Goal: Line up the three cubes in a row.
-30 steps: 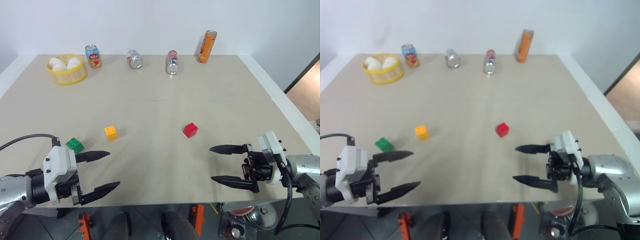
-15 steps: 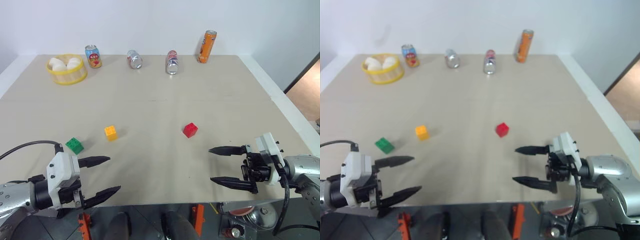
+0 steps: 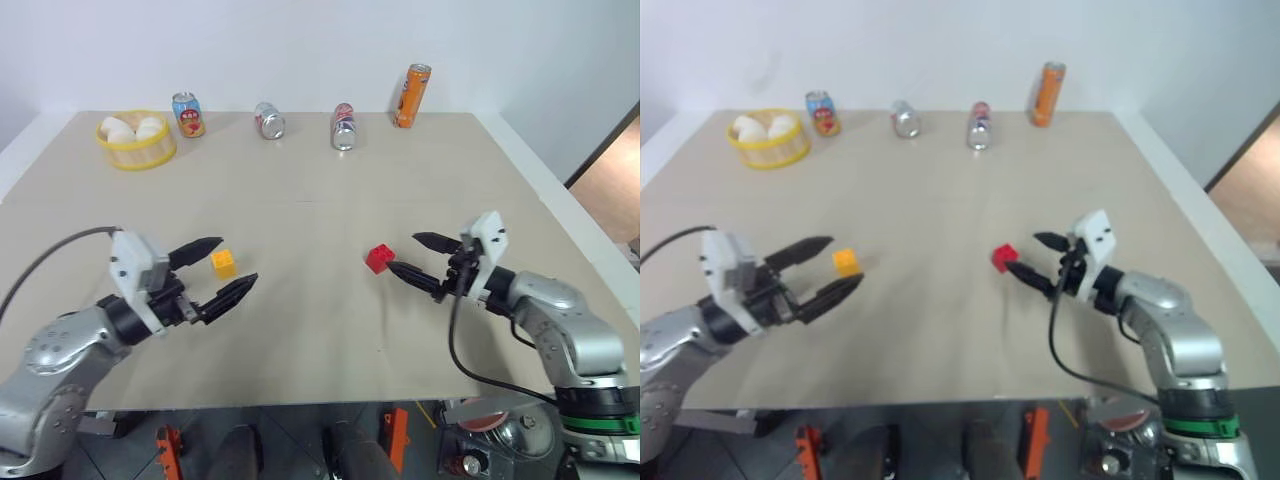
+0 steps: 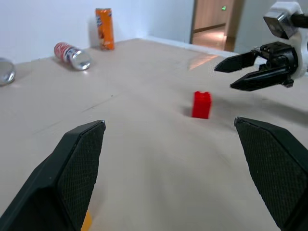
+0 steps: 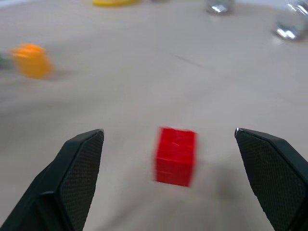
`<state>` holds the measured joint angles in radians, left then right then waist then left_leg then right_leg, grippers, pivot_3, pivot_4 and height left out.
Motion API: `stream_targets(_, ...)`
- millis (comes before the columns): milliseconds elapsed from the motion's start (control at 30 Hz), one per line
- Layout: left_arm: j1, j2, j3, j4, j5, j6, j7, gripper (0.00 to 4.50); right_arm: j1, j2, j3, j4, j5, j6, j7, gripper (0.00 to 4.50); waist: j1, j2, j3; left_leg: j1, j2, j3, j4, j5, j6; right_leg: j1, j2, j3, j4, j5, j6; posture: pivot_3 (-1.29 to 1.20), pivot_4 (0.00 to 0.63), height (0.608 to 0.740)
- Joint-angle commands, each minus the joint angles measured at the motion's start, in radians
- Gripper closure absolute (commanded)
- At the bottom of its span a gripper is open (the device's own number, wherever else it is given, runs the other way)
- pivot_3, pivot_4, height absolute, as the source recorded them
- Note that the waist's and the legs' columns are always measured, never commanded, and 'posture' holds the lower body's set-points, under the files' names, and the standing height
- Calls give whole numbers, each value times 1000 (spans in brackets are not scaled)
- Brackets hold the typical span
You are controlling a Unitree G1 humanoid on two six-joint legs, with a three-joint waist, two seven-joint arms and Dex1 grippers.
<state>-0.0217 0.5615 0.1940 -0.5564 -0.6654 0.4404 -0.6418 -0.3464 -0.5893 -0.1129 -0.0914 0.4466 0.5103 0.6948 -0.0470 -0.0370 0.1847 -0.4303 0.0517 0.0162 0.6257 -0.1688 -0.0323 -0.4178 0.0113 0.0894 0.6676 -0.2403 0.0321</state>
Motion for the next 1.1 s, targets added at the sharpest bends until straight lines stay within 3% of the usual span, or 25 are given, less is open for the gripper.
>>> stream_targets(33, -43, -38, -83, 38, 58, -85, -44, 32, -61, 53, -8, 24, -26, 20, -103, 0, 0, 0, 0, -2, 0, 0, 0, 0, 0, -2, 0, 0, 0, 1, 2, 0, 150, 740)
stream_targets(200, -87, -76, -182, 87, 90, -121, -110, 32, -74, 125, 11, 36, -39, 53, -158, 0, 0, 0, 0, -3, 0, -1, -2, 0, 0, -3, 1, 0, 0, 3, 6, 0, 150, 740)
stream_targets(767, -170, -137, -248, 141, 136, -139, -126, 32, -67, 210, 74, 172, -148, -30, -205, 0, -1, 1, 0, -2, 0, 2, -1, 1, 2, -3, 1, 3, 0, 6, 8, 0, 150, 740)
stream_targets(1100, -176, -139, -234, 152, 142, -134, -134, 0, -96, 186, 39, 193, -102, -41, -105, 3193, -1, 0, 0, -1, 0, 3, 0, 2, 3, -3, 1, 5, 0, 7, 9, 0, 150, 740)
